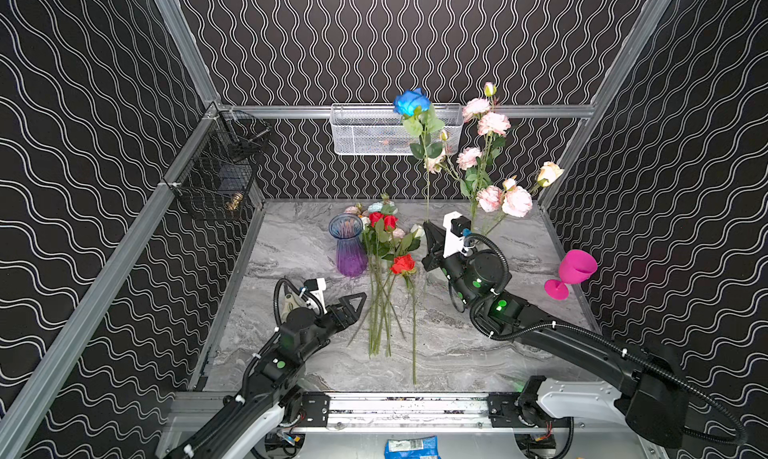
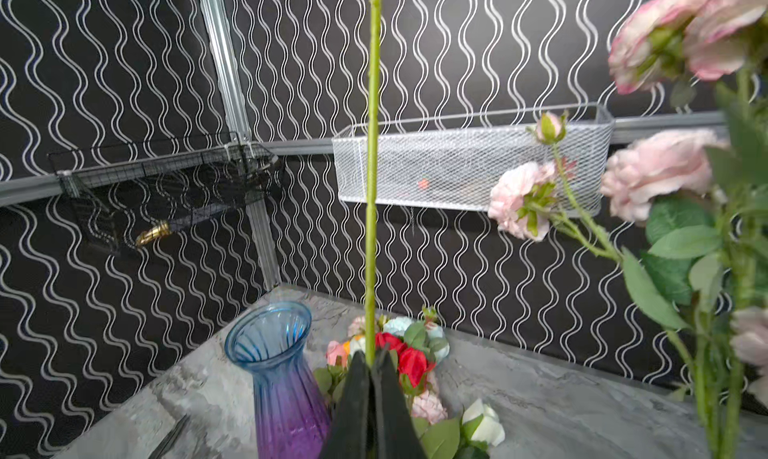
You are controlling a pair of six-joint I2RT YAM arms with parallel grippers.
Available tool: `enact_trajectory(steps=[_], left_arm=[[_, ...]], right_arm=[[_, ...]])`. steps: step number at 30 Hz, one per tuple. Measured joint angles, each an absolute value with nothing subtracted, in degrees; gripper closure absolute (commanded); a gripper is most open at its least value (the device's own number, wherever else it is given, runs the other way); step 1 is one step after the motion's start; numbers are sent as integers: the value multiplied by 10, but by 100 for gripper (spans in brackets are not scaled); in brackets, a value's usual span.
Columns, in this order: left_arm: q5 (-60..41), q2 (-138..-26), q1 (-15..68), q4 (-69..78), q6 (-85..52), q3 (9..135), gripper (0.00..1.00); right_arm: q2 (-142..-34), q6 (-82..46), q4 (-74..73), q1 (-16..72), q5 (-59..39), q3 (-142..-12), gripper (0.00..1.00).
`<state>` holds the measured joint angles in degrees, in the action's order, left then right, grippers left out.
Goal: Arrange the flowers into the vase
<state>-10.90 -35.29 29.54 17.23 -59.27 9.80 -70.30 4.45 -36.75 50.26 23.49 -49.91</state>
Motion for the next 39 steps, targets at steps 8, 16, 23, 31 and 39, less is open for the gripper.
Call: enact_trajectory(steps=[8,16,23,31,39], left_arm=[[-164,-448,295,333,-599,101,4],[-226,-591,295,587,-632,101,3],[-268,-749,295,779,-703,108,12],[-263,-673,295,793,-699,106,11],[-236,-533,295,637,-638,110,7]], right_arm=[[-719,175,-452,466,249,-553,100],[-740,225,-500,341,238,-573,100],[-769,222,-526,279,220,-601,100],[-802,216,-536,257,216,-578,100],[-836,199,-534,233,212,-580,100]])
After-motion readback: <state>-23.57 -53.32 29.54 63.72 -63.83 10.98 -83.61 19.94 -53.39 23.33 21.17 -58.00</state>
